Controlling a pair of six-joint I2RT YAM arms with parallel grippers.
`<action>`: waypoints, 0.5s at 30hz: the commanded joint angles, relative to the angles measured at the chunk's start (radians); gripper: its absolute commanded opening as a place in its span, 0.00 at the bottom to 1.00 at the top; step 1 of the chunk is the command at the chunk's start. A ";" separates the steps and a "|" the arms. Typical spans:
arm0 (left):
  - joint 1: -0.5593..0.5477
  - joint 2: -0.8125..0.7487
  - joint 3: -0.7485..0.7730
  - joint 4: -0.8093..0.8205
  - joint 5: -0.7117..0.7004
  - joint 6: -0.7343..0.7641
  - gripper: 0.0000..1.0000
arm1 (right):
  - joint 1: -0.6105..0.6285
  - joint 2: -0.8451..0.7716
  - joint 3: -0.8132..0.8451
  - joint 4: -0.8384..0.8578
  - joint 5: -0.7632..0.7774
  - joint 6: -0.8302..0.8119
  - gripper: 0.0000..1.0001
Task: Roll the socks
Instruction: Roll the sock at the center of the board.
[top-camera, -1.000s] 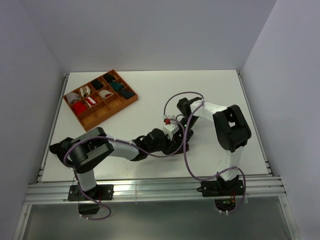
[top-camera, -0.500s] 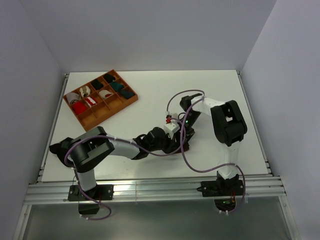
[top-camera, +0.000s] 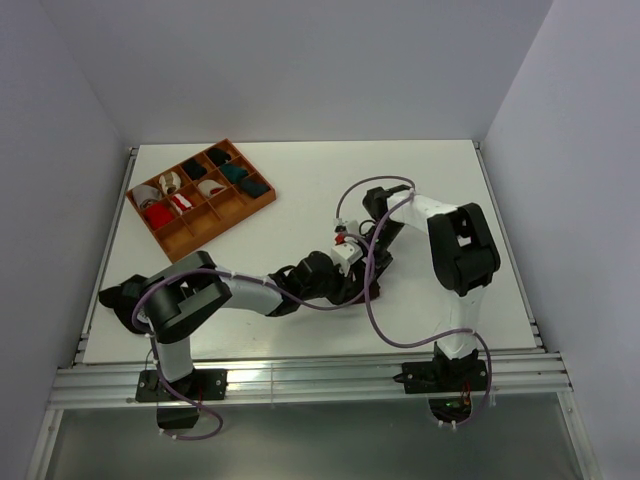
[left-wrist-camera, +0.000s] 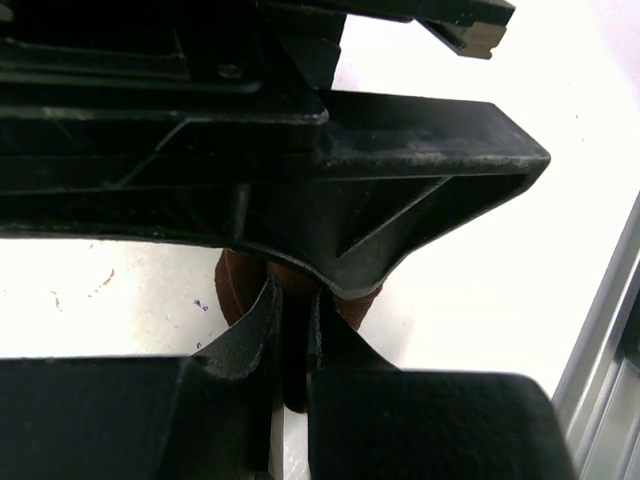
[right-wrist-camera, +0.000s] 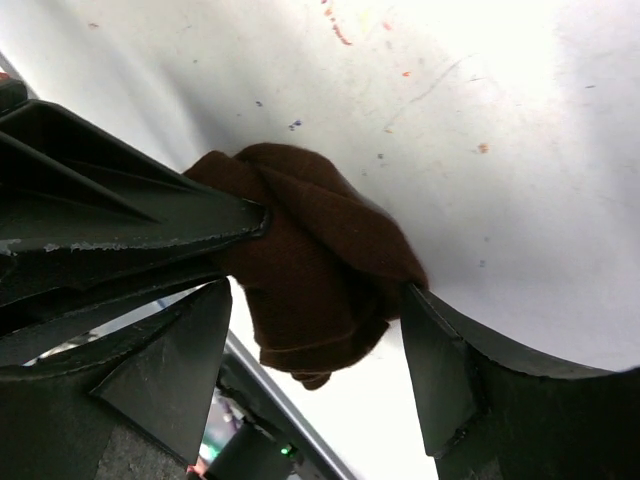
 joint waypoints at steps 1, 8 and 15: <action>0.006 0.061 -0.018 -0.212 -0.001 0.039 0.00 | -0.020 -0.047 -0.004 0.130 0.101 -0.047 0.76; 0.008 0.061 -0.012 -0.234 -0.003 0.040 0.00 | -0.026 -0.070 -0.003 0.152 0.124 -0.038 0.77; 0.012 0.056 -0.012 -0.245 -0.012 0.042 0.00 | -0.032 -0.047 0.049 0.071 0.085 -0.055 0.77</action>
